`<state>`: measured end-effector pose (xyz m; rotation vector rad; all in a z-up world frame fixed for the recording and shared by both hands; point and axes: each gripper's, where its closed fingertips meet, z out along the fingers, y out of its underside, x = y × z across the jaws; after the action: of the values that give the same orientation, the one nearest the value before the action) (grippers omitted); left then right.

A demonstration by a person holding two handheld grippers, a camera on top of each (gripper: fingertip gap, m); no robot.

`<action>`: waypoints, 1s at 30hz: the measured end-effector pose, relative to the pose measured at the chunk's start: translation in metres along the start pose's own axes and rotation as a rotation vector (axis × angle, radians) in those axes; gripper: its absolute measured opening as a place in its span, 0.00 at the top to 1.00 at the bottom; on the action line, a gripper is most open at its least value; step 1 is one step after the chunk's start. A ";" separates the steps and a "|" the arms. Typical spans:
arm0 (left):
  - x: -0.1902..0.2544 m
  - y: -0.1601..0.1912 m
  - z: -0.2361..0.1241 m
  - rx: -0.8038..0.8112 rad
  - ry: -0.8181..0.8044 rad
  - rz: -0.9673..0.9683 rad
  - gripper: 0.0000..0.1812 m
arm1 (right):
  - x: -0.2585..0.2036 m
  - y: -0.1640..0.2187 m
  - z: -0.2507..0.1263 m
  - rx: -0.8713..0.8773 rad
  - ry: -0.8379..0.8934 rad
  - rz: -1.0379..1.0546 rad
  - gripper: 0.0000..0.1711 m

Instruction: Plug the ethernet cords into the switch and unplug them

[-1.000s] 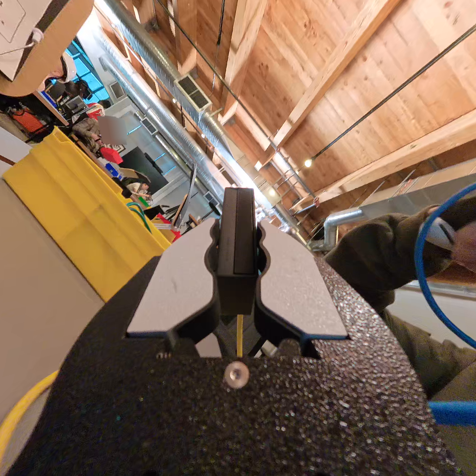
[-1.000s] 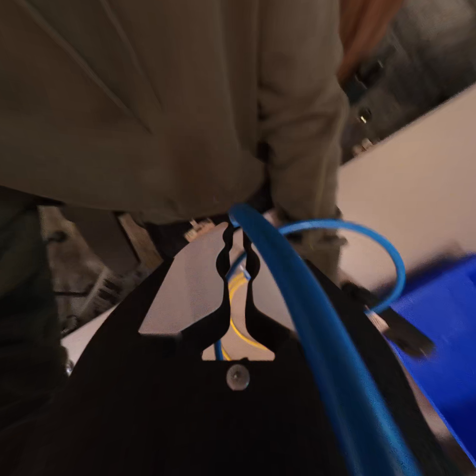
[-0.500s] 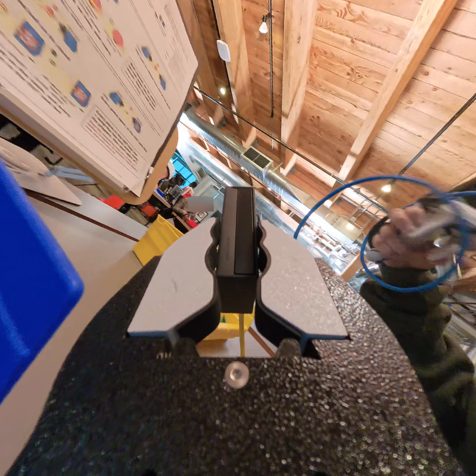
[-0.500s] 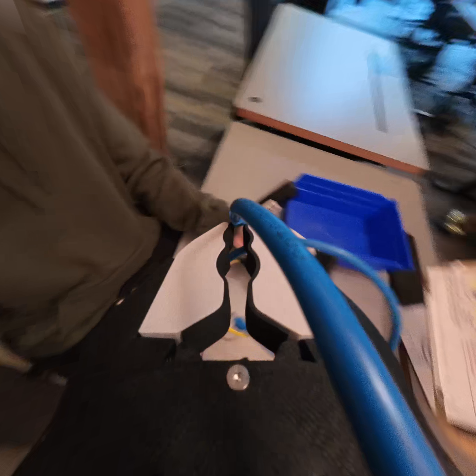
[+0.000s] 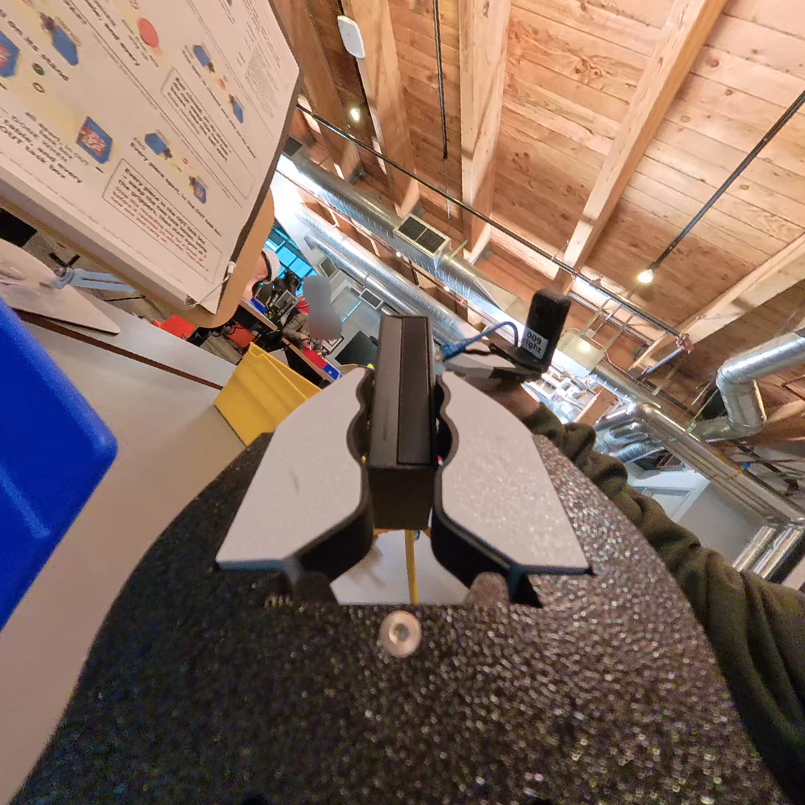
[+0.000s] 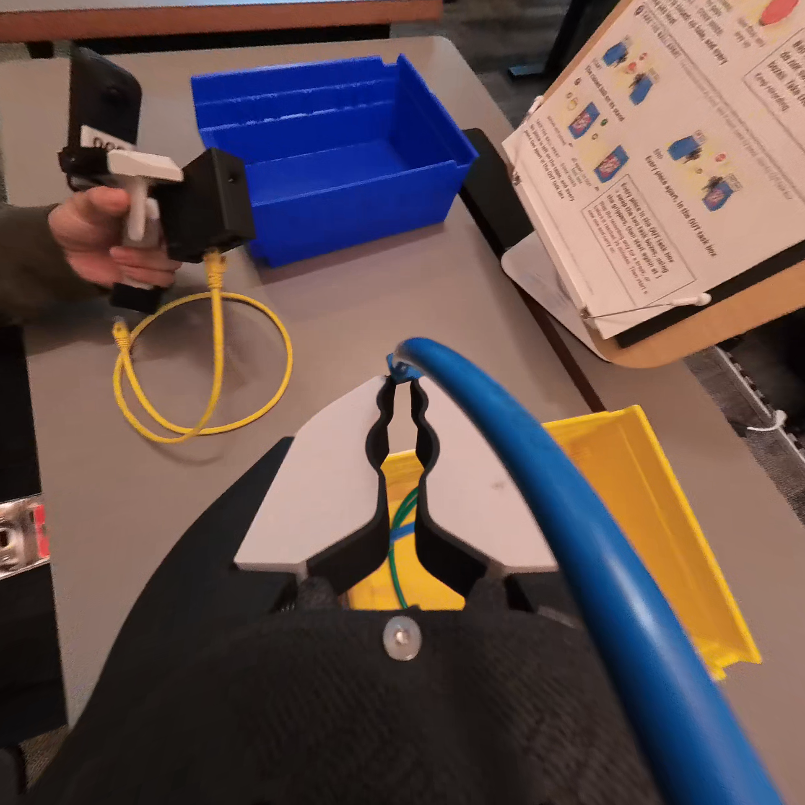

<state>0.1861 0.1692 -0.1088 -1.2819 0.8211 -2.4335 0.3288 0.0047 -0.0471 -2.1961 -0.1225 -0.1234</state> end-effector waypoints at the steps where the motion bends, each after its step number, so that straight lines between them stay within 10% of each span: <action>1: 0.001 0.001 0.000 -0.009 0.005 0.006 0.86 | 0.006 -0.005 -0.002 0.011 0.021 0.000 0.99; 13: 0.002 0.008 -0.001 -0.024 0.035 -0.009 0.86 | 0.034 -0.083 -0.038 0.175 0.020 -0.071 0.96; 30: 0.012 0.018 -0.020 -0.082 0.069 -0.014 0.86 | 0.012 0.089 0.016 -0.312 -0.019 0.355 0.96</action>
<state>0.1625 0.1562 -0.1207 -1.2410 0.9429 -2.4913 0.3531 -0.0336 -0.1263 -2.4911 0.2947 0.0833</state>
